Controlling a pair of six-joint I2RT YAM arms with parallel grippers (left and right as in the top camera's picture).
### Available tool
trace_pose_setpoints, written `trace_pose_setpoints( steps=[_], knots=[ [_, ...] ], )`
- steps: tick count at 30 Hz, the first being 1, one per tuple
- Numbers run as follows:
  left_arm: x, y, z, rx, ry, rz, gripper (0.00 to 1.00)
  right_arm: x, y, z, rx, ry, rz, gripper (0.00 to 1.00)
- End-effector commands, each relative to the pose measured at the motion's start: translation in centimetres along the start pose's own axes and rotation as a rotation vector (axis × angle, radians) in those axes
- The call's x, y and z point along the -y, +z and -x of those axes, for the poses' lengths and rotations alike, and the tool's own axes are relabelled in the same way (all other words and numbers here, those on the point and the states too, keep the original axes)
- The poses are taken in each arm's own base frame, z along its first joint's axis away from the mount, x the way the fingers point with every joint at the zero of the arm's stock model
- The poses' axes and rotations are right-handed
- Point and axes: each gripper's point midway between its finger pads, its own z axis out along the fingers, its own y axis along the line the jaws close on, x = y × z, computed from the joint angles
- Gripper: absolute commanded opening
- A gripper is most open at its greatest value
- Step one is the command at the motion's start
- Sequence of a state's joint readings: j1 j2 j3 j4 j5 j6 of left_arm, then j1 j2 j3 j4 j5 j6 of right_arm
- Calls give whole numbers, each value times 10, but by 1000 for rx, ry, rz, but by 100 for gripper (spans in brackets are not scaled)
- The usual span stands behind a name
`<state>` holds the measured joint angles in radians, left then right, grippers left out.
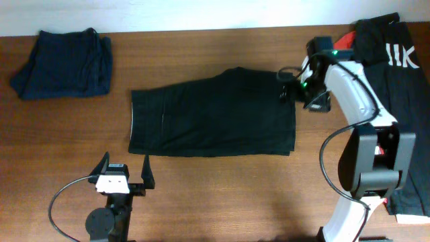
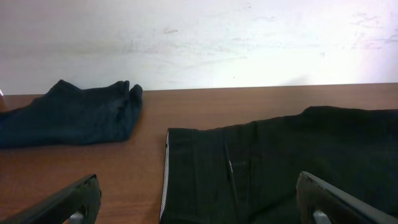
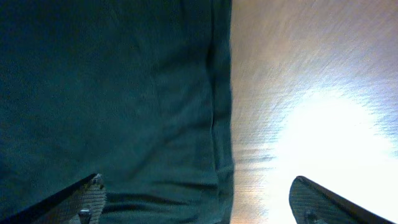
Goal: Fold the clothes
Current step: 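Release the shorts and retract the right gripper to the pile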
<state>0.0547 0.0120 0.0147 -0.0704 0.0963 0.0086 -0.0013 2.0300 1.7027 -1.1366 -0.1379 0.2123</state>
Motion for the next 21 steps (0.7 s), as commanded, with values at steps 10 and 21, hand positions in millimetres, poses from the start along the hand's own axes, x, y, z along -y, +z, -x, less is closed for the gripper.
trace_pose_setpoints(
  steps=[10,21],
  knots=[
    [-1,0,-2,-3,18,6,99,132,-86,59,238,276,-109,99],
    [71,-18,32,127,43,-425,99,132,-86,59,238,276,-109,99]
  ],
)
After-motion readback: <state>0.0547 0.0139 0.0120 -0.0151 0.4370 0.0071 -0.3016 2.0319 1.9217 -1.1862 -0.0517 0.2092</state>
